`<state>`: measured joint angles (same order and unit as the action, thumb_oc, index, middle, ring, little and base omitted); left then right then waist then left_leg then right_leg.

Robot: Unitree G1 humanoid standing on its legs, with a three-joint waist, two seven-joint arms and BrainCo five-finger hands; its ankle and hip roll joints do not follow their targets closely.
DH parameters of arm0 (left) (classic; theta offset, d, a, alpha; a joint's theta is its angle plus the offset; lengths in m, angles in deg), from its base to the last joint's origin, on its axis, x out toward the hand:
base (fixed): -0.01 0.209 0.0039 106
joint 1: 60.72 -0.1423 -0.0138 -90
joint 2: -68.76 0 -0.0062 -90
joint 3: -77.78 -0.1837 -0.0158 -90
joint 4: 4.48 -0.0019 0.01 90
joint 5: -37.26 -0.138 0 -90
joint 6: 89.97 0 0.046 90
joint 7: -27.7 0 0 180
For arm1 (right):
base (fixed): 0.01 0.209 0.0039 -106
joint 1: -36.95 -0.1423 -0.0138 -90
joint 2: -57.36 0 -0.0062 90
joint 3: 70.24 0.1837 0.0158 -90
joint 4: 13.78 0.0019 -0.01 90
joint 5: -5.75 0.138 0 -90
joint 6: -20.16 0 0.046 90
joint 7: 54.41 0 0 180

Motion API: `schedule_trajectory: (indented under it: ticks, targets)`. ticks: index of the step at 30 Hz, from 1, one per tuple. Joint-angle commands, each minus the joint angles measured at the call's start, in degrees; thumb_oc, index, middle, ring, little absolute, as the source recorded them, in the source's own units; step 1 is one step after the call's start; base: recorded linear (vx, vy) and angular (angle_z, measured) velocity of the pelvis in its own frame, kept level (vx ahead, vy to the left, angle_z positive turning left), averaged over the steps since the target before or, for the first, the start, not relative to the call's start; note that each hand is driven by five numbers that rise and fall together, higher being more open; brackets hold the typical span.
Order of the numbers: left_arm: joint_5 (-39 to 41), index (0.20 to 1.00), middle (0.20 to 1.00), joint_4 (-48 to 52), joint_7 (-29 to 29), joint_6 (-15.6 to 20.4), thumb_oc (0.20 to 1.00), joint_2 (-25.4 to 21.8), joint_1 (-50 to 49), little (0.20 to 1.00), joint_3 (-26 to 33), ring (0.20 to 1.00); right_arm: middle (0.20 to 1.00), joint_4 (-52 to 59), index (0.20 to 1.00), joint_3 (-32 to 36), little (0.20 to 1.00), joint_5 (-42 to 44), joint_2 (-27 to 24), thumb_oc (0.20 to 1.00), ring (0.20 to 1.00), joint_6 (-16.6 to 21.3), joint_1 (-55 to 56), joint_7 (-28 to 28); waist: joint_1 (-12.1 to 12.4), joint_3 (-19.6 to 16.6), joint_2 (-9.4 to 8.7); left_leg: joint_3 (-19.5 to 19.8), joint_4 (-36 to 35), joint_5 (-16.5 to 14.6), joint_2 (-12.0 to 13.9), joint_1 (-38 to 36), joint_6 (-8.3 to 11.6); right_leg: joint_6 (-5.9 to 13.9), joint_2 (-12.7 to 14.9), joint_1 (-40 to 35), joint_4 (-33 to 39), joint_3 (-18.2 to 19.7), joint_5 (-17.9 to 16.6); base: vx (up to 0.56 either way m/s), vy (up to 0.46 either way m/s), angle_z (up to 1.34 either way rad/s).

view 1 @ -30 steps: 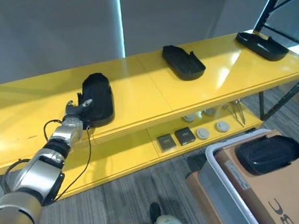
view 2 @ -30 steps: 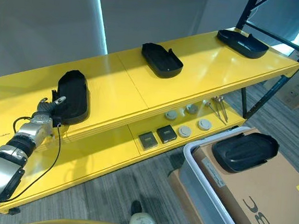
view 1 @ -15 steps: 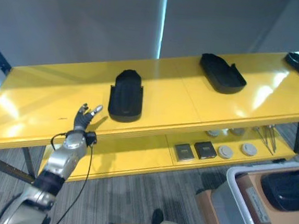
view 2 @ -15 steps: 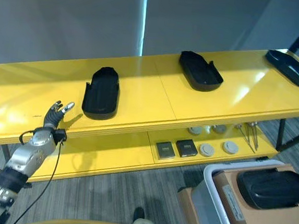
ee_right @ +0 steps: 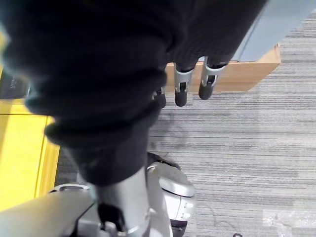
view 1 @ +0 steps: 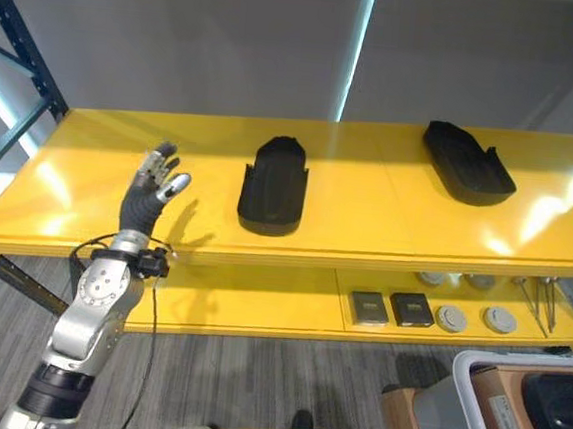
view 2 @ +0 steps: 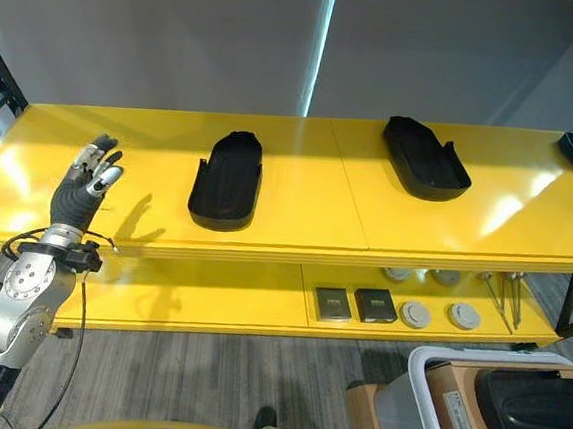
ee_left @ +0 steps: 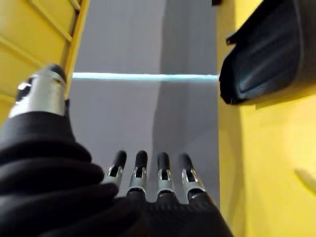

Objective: Move parts from the plastic box to the shelf.

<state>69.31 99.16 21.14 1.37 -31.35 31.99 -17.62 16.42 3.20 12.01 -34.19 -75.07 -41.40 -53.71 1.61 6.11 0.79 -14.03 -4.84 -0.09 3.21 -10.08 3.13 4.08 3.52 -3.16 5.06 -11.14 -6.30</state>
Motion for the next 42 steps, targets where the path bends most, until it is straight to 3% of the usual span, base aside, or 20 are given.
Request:
schedule_trajectory:
  ticks: [1,13,20,28,42]
  targets:
    - [3.36,0.200,0.200,-0.81,3.49,3.63,0.200,-1.93,3.39,0.200,-1.92,0.200,1.000,-0.34,1.000,0.08,1.000,-0.05,1.03,1.000,1.000,0.67,-1.73,0.93,-1.24,-0.73,-0.76,3.04,0.05,-0.66,-0.11,3.81,-0.75,4.95,1.35,-2.50,-1.37,1.02,4.20,0.00,0.000,0.00]
    - [8.87,0.200,0.200,-6.33,6.59,4.69,0.200,-0.44,2.44,0.200,-6.14,0.200,1.000,0.83,1.000,0.40,1.000,0.27,0.52,1.000,1.000,0.61,-0.03,1.18,-2.95,-0.03,-1.10,1.83,0.31,-0.91,0.03,3.83,-1.09,5.02,1.17,-1.60,-1.02,2.76,3.69,0.00,-0.006,-0.07]
    - [12.08,0.200,0.200,-6.10,15.73,3.63,0.200,0.09,3.12,0.200,-9.62,0.200,1.000,2.07,1.000,0.47,1.000,-0.41,0.07,1.000,1.000,0.48,0.94,1.16,-4.27,0.37,-0.89,0.86,0.54,-0.89,0.41,3.84,-1.06,5.13,1.15,-1.09,-0.97,3.52,3.53,0.00,-0.009,-0.04]
    - [12.08,0.200,0.200,-6.72,12.17,2.43,0.200,1.17,5.02,0.200,-14.00,0.200,1.000,2.64,1.000,0.15,1.000,-1.04,-0.21,1.000,1.000,0.74,1.36,0.83,-5.58,0.38,-0.78,0.39,0.46,-1.00,0.46,3.70,-1.06,5.37,1.06,-0.75,-0.76,4.35,3.39,0.00,-0.012,-0.07]
    - [8.67,0.200,0.200,-11.74,8.84,2.16,0.200,0.40,3.84,0.200,-14.94,0.200,1.000,3.93,1.000,-0.63,1.000,-1.26,-0.39,1.000,1.000,-0.03,1.88,0.99,-5.66,0.22,-0.78,0.20,0.62,-0.96,0.54,3.68,-1.03,5.46,1.26,-0.80,-0.79,4.09,3.51,0.00,-0.004,-0.01]
